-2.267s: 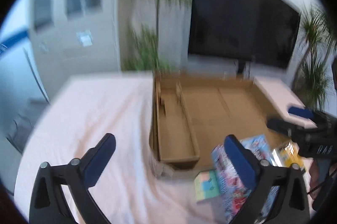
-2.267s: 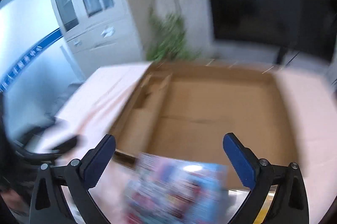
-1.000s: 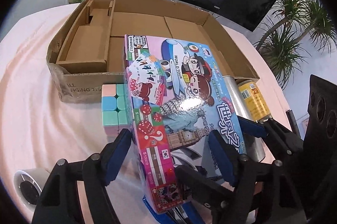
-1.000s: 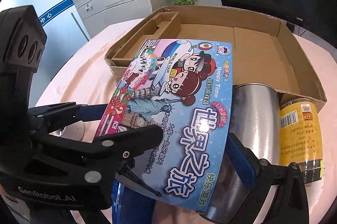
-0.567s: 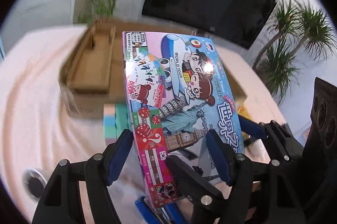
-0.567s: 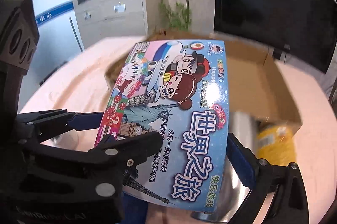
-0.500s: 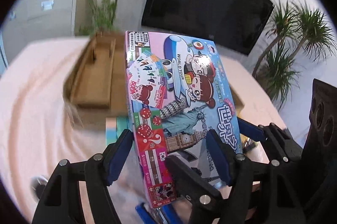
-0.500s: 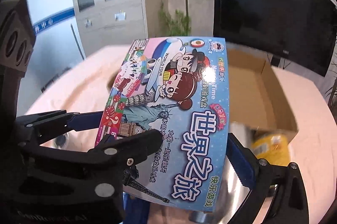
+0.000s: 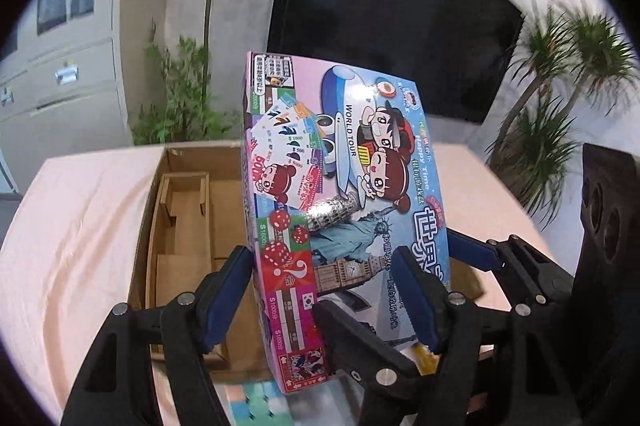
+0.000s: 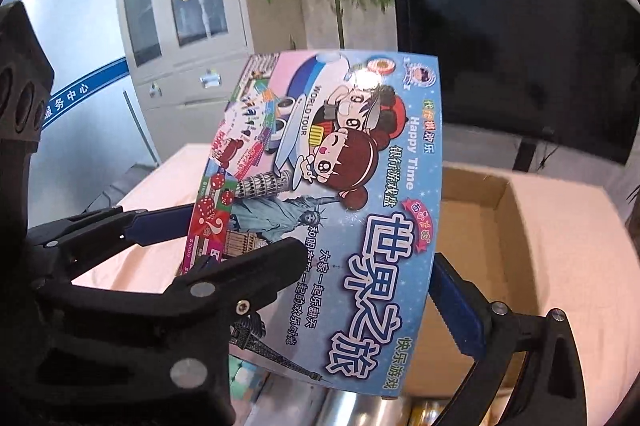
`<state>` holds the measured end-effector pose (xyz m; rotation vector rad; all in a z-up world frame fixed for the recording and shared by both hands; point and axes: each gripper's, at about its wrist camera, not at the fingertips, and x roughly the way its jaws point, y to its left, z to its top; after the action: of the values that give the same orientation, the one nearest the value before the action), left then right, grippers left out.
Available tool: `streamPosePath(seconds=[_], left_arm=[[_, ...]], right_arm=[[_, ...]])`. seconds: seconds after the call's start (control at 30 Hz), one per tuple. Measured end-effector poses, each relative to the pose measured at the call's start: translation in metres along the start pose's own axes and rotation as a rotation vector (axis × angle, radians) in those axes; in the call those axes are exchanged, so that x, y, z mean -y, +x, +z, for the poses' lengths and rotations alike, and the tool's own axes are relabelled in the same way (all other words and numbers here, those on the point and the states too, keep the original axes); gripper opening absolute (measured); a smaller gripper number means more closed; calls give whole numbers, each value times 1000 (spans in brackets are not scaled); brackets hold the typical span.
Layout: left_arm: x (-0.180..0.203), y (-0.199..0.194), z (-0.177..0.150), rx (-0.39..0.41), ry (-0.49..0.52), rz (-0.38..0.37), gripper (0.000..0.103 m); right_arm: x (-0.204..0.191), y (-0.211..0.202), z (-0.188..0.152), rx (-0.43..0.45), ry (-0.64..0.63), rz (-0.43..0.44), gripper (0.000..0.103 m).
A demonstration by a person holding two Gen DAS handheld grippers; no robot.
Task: Organize rigid objects
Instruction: 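Carry the game box with the left tool and lay it in the box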
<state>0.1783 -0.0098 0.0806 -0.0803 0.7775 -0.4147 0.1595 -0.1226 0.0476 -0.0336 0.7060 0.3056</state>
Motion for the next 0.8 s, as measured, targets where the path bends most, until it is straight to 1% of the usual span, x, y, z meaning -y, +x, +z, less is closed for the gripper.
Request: streamPosePath(seconds=[0.1,0.13,0.17,0.2,0.23,0.3,0.37,0.43,0.5,0.53,0.57,0.6,0.7,0.77,0.8], left_arm=[[-14,26,-9,-108,-54,18,71],[-20,35,-15,-140,-73,24,71],[-27,49,-25,-192,-93,34,71],[-32,55,-33,-223,-105,38,71],[-38,63,-43,-262,-126,42,71],[-49,72,-64,-327,-163,52,63],[-56,73,-81,-365,-190,60,62],[-57,64,-92,-354,-184,77,62],[-59,63,-90,-357,-179,80,60],[-60,62,-89,-355,-180,82,56],[-60,60,-86,-350,-177,86,54],[-60,56,-86,-343,-169,83,54],[-58,41,-86,-291,-149,72,54],[-51,19,-85,-220,-119,70,56],[-48,8,-85,-181,-104,68,56]], right_arm=[[18,51,0,-117,45,46,101],[21,65,-3,-159,58,61,101],[25,79,-7,-204,69,76,101],[28,100,-15,-279,83,96,101],[29,112,-21,-321,91,107,101],[31,138,-33,-423,90,125,101],[30,153,-42,-483,85,129,101],[28,163,-47,-536,74,154,101],[25,164,-52,-552,64,173,102],[26,166,-53,-565,64,176,103],[28,168,-53,-576,68,177,103],[28,169,-55,-588,72,180,103],[33,155,-54,-557,60,183,102],[36,130,-53,-496,43,154,102],[41,107,-51,-443,38,140,102]])
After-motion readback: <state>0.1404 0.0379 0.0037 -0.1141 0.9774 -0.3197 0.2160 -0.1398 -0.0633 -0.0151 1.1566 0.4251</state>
